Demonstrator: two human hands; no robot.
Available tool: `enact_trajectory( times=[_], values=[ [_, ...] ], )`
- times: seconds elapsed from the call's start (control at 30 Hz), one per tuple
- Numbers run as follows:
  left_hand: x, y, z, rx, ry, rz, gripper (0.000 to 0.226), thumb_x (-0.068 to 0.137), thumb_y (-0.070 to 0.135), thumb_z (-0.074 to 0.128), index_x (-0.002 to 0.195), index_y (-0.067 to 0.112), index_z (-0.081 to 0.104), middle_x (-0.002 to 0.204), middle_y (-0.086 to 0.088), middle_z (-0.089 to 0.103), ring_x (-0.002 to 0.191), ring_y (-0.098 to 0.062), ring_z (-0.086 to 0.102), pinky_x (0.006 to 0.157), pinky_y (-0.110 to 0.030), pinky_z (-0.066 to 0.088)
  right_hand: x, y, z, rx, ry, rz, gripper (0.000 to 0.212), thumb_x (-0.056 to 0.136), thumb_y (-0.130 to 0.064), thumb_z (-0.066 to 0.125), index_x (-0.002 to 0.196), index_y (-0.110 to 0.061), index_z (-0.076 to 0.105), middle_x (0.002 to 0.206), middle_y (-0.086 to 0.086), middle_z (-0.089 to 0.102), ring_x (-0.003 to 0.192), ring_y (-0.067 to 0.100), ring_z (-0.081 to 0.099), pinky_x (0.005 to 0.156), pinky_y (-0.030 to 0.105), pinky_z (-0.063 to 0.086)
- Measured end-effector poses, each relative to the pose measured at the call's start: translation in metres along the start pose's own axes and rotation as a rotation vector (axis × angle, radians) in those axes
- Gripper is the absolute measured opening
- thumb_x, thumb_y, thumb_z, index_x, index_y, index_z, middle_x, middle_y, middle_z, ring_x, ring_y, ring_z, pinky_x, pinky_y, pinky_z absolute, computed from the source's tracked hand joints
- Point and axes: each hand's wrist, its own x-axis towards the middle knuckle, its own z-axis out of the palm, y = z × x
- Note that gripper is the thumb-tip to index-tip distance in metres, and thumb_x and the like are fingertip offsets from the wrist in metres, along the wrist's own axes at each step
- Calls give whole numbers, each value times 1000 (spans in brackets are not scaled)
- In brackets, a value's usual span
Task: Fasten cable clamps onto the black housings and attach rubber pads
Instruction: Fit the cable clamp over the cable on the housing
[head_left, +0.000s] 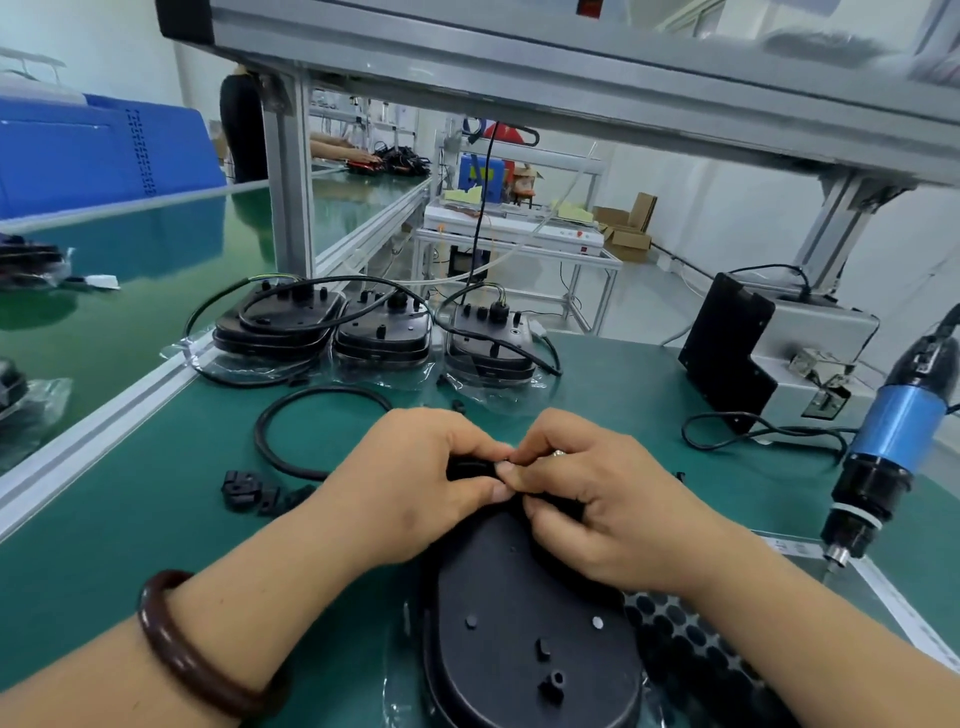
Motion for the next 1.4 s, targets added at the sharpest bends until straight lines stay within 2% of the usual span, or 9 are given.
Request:
enact_trajectory(
  times=[0.13, 0.27, 0.47, 0.63, 0.83, 0.93, 1.0, 1.23, 1.4],
  values=[
    [-1, -1, 2, -60, 52, -38, 32, 69, 25, 84, 92, 42, 70, 90, 12, 67, 87, 2, 61, 86, -21, 48, -1, 0, 0, 20, 8, -3, 27, 86, -21, 52, 95, -10, 76, 93, -1, 60, 74, 6, 57, 71, 13, 45],
    [-5, -2, 6, 104, 168, -95, 26, 62, 41, 83, 81, 38, 67, 81, 18, 65, 81, 5, 59, 77, -16, 47, -3, 0, 0, 47, 18, 8, 28, 87, -23, 53, 99, -13, 75, 96, -2, 60, 78, 12, 62, 70, 29, 53],
    [-4, 0, 4, 83, 128, -71, 19, 65, 38, 82, 81, 38, 71, 80, 18, 65, 81, 7, 58, 71, -4, 39, -1, 2, 1, 64, 28, 3, 21, 87, -15, 60, 101, -14, 76, 95, 0, 61, 78, 15, 63, 68, 32, 53],
    [-5, -2, 6, 96, 131, -29, 28, 69, 37, 81, 94, 42, 71, 84, 18, 64, 85, 3, 58, 78, -15, 44, -1, 1, 0, 77, 21, 0, 23, 86, -16, 57, 99, -14, 76, 94, 0, 62, 76, 11, 62, 68, 27, 52],
    [-4, -3, 4, 166, 149, -6, 23, 69, 45, 79, 90, 42, 71, 80, 16, 64, 81, -1, 59, 76, -24, 49, 0, 0, -1, 83, 13, 9, 23, 87, -15, 57, 98, -11, 77, 93, 2, 63, 77, 15, 63, 69, 31, 52],
    [-4, -2, 4, 130, 116, 13, 46, 71, 42, 79, 106, 56, 52, 80, 16, 64, 82, -1, 58, 76, -25, 48, 1, -1, -1, 84, 21, 8, 19, 86, -12, 60, 94, -10, 77, 91, 2, 62, 75, 13, 62, 69, 27, 51],
    [-4, -2, 4, 122, 100, 30, 51, 72, 41, 78, 108, 60, 46, 81, 17, 64, 83, 0, 57, 77, -24, 48, 2, -1, -1, 84, 26, 8, 18, 87, -13, 59, 92, -9, 76, 89, 1, 61, 74, 12, 60, 68, 26, 51],
    [-2, -3, 3, 87, 68, 26, 46, 72, 40, 78, 99, 64, 50, 81, 20, 63, 85, 3, 56, 78, -23, 48, 0, -1, 0, 81, 39, 13, 18, 87, -14, 60, 91, -9, 76, 91, -1, 60, 74, 13, 60, 68, 28, 51],
    [-2, -3, 1, 18, 55, 34, 35, 66, 51, 71, 95, 63, 56, 85, 23, 62, 85, 4, 57, 77, -22, 48, 0, 0, 0, 108, 54, 8, 18, 87, -14, 58, 88, -8, 75, 90, 0, 61, 75, 12, 61, 70, 28, 51]
  ],
)
